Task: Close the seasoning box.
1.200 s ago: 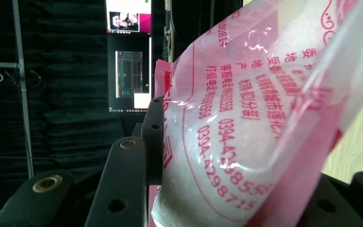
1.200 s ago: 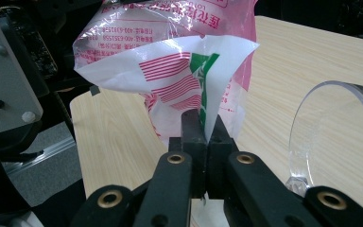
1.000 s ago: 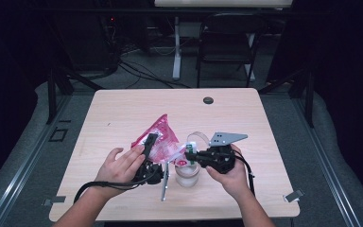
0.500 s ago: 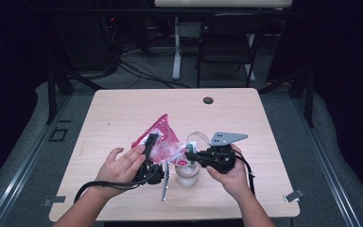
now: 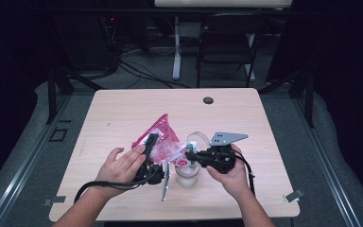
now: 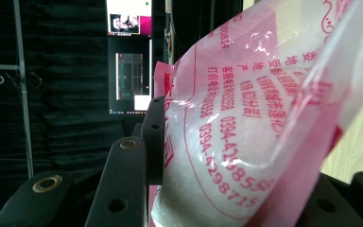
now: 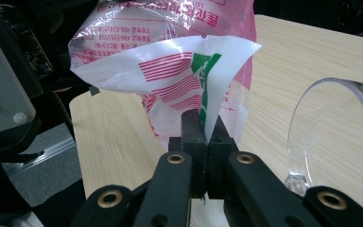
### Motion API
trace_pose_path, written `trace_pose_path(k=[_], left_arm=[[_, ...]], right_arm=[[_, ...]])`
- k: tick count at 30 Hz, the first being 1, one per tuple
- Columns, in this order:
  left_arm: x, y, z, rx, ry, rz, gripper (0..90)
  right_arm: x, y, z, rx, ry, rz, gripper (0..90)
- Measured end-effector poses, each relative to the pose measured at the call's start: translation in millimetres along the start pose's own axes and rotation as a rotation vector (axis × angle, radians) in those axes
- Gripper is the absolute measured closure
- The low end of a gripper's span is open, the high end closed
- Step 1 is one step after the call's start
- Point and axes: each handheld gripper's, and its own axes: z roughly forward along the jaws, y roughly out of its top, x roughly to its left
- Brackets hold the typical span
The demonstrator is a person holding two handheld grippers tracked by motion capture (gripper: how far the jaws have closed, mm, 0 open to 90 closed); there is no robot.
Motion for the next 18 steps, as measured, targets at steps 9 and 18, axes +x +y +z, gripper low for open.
trace_pose_path(k=[9,18], left_arm=[[0.4,0.6,-0.3,-0.004,0.002,-0.003,65.8],[0.6,1.3,0.4,-0.008,0.003,0.003,65.8]], right_arm=[[-0.3,-0.1,-0.3,-0.002,-0.002,0.001,90.0],[-1.0,-0.6,0.0,0.0,-0.004,0.003,90.0]])
